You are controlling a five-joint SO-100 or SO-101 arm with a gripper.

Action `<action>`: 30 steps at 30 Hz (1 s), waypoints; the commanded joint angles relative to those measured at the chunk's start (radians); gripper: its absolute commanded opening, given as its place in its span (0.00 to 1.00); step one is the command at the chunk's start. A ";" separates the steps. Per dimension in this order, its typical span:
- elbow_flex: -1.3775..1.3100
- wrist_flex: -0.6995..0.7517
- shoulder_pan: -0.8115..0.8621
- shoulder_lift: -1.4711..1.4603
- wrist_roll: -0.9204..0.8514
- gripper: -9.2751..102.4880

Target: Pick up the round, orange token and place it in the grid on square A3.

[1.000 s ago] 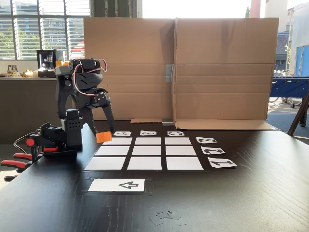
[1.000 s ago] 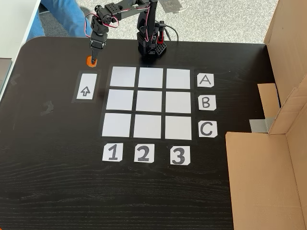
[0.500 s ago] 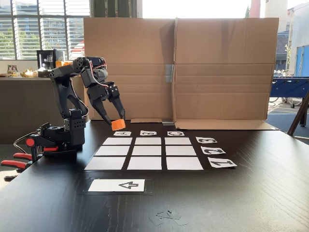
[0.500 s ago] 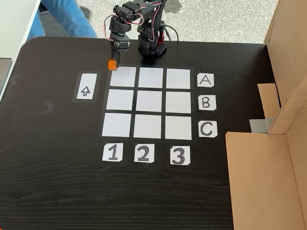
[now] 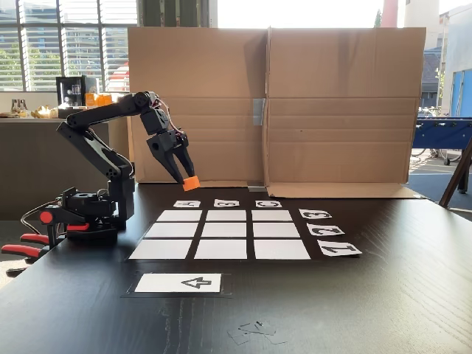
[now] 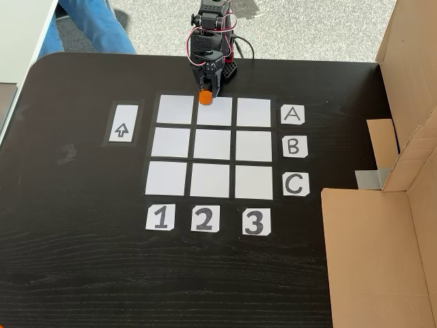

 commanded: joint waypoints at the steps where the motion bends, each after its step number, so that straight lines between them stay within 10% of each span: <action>1: 0.020 0.006 -0.106 0.040 0.002 0.07; 30: 0.192 -0.089 -0.653 -0.015 0.026 0.07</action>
